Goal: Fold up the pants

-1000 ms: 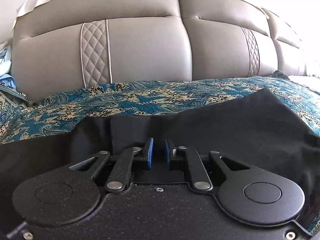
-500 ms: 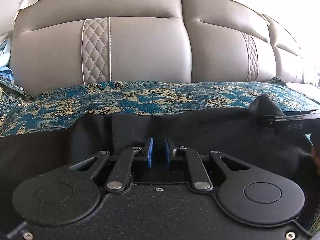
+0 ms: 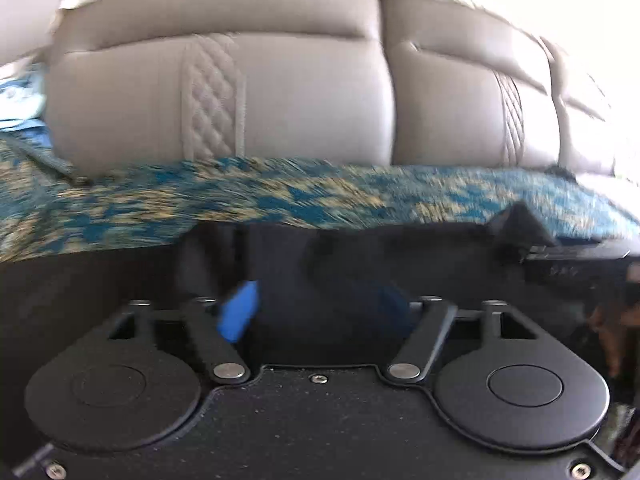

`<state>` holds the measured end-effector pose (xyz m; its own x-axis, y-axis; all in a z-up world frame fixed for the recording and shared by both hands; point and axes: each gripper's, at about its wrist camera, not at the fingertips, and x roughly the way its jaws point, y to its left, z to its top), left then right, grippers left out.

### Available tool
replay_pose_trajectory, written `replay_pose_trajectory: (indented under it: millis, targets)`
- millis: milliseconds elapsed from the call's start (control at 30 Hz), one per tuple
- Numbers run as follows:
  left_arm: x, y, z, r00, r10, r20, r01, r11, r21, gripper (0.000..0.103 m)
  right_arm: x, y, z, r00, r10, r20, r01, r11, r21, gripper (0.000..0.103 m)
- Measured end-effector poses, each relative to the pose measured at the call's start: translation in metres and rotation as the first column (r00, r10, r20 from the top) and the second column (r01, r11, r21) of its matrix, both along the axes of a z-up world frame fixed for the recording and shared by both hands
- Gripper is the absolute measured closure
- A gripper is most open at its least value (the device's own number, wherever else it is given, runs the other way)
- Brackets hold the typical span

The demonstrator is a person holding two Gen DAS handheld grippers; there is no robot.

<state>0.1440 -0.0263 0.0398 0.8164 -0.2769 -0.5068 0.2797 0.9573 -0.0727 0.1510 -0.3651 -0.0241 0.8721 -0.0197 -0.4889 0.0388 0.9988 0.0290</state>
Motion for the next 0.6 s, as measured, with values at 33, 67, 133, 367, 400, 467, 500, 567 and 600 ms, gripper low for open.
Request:
replay_pose_trajectory:
  millis: [33,67,133,367,400,467,500,567,600]
  targets:
    - [-0.010,0.010,0.005,1.000,0.012,0.015,-0.012,1.000,-0.009,0.024,0.000,0.000,0.000,1.000,0.001,-0.002,-0.001,1.000,0.003,0.000]
    - [-0.020,0.021,0.010,0.999,0.033,0.027,-0.033,0.999,-0.019,0.022,0.000,-0.001,0.001,1.000,0.001,-0.003,-0.001,1.000,0.005,0.000]
    - [-0.040,0.051,0.016,0.994,0.103,0.036,-0.102,0.994,-0.040,0.014,-0.001,0.000,0.002,1.000,0.000,-0.002,0.000,1.000,0.001,0.000]
    - [-0.072,0.165,0.003,0.894,0.445,-0.058,-0.447,0.894,-0.034,0.009,-0.038,0.029,0.022,0.987,0.070,0.144,-0.071,0.997,0.007,0.000]
    - [-0.072,0.178,-0.002,0.871,0.483,-0.086,-0.488,0.872,-0.033,0.010,-0.043,0.039,0.026,0.982,0.112,0.154,-0.117,0.993,0.022,0.000]
    - [-0.074,0.196,-0.009,0.836,0.538,-0.108,-0.544,0.838,-0.041,0.010,-0.048,0.059,0.031,0.970,0.186,0.155,-0.193,0.981,0.031,0.000]
    - [-0.074,0.203,-0.013,0.823,0.556,-0.112,-0.563,0.825,-0.043,0.010,-0.051,0.071,0.033,0.961,0.231,0.150,-0.239,0.971,0.034,0.000]
    - [-0.072,0.213,-0.018,0.802,0.587,-0.113,-0.593,0.804,-0.036,0.010,-0.056,0.091,0.032,0.944,0.299,0.141,-0.307,0.951,0.041,0.000]
    - [-0.073,0.215,-0.020,0.793,0.598,-0.112,-0.605,0.796,-0.033,0.010,-0.059,0.102,0.031,0.934,0.331,0.137,-0.339,0.940,0.045,0.000]
